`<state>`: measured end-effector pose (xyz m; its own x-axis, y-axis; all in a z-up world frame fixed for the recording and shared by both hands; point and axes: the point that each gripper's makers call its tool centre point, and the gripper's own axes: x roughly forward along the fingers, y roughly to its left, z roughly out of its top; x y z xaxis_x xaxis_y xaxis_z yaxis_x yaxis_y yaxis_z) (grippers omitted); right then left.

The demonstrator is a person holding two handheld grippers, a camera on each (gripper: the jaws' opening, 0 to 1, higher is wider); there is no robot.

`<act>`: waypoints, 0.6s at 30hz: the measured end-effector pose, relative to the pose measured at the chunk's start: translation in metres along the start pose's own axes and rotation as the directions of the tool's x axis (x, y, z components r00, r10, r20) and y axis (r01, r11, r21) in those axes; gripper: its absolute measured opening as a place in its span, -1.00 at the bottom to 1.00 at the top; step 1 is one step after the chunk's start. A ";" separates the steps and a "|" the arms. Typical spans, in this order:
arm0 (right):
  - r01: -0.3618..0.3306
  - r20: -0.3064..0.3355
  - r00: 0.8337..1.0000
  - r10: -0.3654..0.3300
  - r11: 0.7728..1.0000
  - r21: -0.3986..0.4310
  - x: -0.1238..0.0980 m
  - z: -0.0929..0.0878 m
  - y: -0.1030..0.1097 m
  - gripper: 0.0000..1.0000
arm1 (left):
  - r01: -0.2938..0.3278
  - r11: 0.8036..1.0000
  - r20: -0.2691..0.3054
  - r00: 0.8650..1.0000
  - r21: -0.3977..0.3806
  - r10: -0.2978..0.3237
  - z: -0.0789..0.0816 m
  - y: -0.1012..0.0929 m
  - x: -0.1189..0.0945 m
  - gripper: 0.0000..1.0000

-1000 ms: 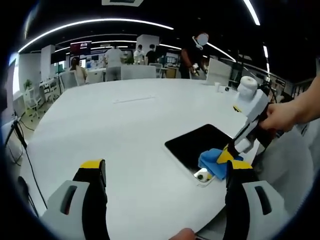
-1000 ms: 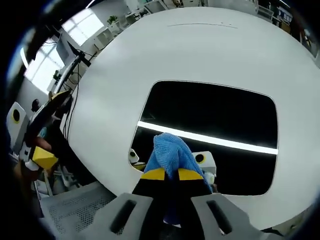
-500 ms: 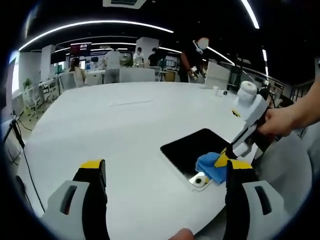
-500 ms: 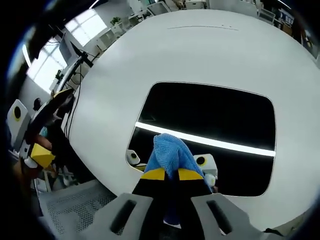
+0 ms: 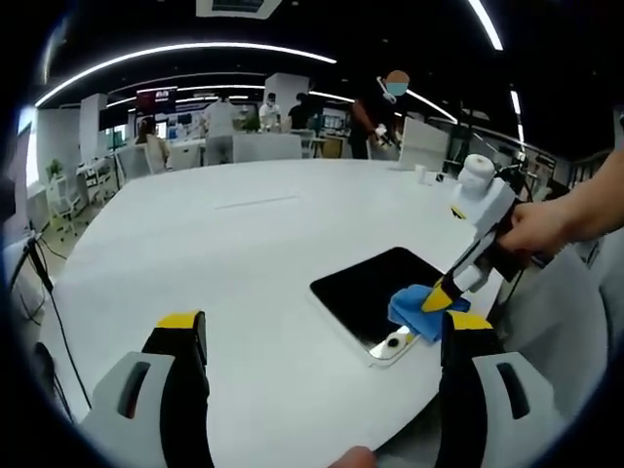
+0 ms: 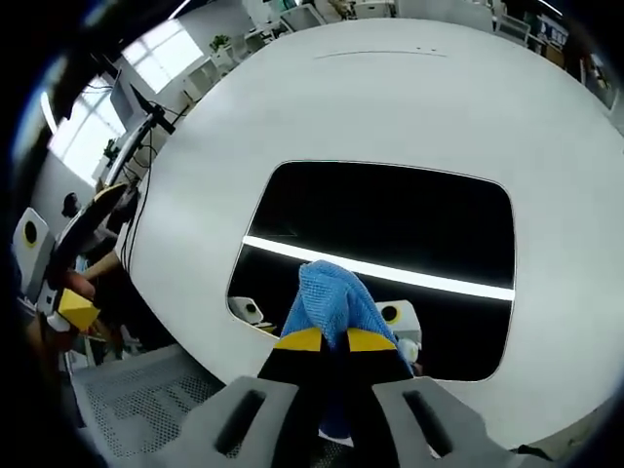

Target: Wipe the mirror surface with the cleaning cloth until all visible marks leave the cleaned area.

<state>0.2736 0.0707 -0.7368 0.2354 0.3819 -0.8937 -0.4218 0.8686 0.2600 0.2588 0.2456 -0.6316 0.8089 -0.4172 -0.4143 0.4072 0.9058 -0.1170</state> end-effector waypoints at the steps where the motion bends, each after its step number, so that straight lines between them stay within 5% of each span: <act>1: 0.001 0.001 1.000 -0.001 1.000 0.000 -0.001 0.000 -0.002 -0.99 | -0.001 1.000 -0.001 1.000 0.004 0.001 0.000 0.000 0.000 0.98; 18: -0.001 -0.007 1.000 0.001 1.000 -0.002 -0.003 -0.003 -0.009 -0.99 | 0.019 1.000 -0.023 1.000 0.024 -0.019 -0.005 -0.009 0.000 0.98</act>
<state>0.2741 0.0612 -0.7371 0.2290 0.3809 -0.8958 -0.4237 0.8675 0.2606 0.2533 0.2376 -0.6351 0.7910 -0.4322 -0.4331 0.4327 0.8956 -0.1035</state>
